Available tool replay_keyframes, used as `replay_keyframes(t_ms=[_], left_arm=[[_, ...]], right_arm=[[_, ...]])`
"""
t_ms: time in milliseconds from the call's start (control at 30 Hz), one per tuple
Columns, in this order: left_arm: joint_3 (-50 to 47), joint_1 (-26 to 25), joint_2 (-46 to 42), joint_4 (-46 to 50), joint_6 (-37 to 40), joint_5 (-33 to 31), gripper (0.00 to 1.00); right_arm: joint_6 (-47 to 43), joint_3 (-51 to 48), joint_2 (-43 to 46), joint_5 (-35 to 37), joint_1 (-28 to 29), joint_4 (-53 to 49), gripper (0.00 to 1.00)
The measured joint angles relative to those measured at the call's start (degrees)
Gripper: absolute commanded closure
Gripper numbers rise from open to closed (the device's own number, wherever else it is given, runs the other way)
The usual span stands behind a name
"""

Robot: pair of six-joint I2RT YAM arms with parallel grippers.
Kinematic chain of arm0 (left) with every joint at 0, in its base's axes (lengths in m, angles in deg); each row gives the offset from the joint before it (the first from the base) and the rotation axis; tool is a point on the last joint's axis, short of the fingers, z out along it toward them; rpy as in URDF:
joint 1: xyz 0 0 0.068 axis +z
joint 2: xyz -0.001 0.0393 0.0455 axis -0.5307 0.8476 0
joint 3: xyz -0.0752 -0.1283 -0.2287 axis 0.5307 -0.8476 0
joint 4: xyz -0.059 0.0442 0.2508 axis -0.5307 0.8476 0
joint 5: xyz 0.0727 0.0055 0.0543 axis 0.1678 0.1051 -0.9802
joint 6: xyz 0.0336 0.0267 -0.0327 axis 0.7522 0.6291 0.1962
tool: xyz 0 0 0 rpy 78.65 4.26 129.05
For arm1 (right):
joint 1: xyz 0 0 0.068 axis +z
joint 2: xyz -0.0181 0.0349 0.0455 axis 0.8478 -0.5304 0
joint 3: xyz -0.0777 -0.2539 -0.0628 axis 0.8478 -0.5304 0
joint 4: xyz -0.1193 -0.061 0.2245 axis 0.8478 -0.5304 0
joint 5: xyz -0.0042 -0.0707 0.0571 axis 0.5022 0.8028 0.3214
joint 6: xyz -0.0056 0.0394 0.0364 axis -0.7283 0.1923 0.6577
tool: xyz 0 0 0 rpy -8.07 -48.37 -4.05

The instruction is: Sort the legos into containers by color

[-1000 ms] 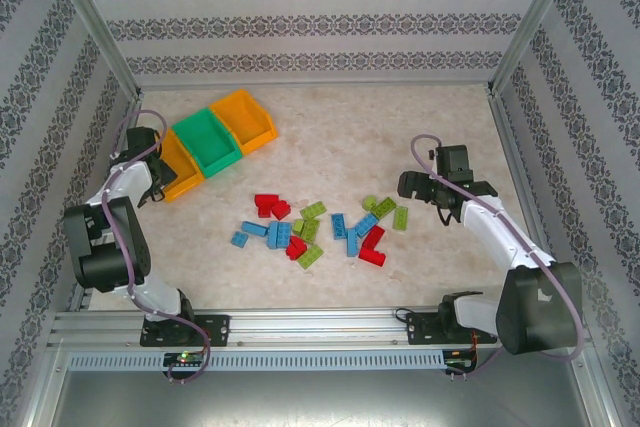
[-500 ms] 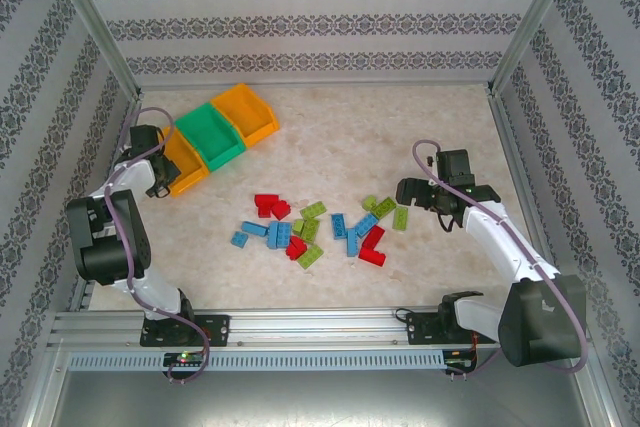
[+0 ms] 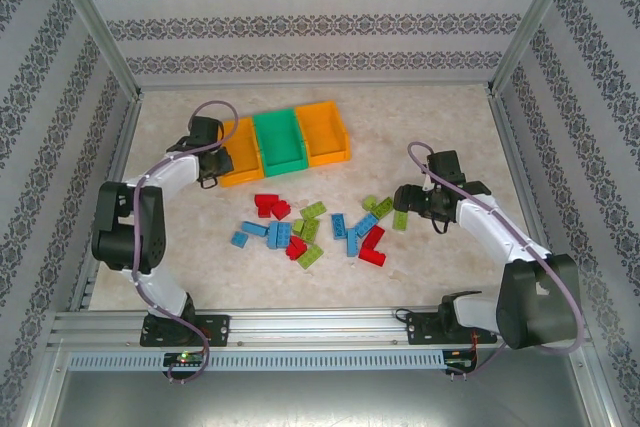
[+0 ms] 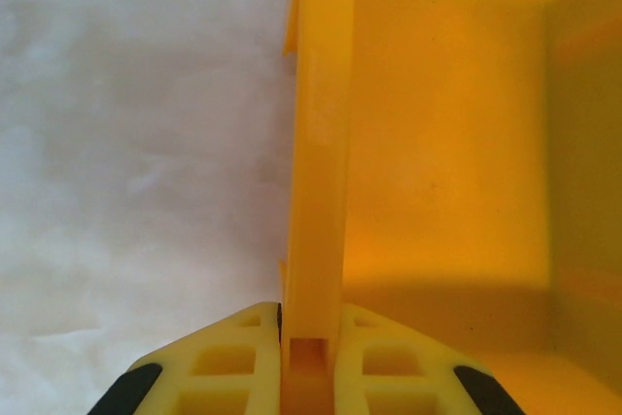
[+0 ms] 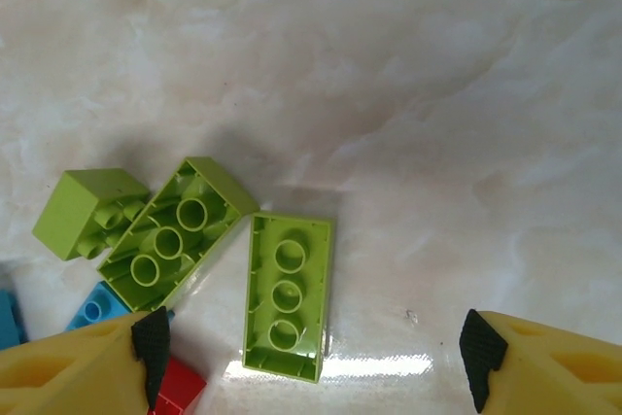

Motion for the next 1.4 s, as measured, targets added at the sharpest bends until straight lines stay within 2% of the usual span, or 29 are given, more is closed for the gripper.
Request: replay_keyframes(t_ms=[400, 1067, 1267, 1400], left_arm=[[3.2, -7.0, 2.7, 0.0, 0.4, -0.2, 0.90], [3.1, -12.4, 2.7, -0.3, 0.4, 0.0, 0.87], [2.5, -12.9, 2.6, -1.1, 0.2, -0.1, 0.83], [1.9, -12.9, 2.4, -1.7, -0.5, -0.2, 0.77]], right_arm=[[2.6, -0.1, -2.8, 0.4, 4.8, -1.1, 0.24], [6.7, -0.9, -9.7, 2.7, 5.5, 0.2, 0.30], [7.2, -0.3, -12.7, 3.8, 5.8, 0.4, 0.34], [7.2, 0.8, -13.9, 5.4, 6.6, -0.9, 0.39]])
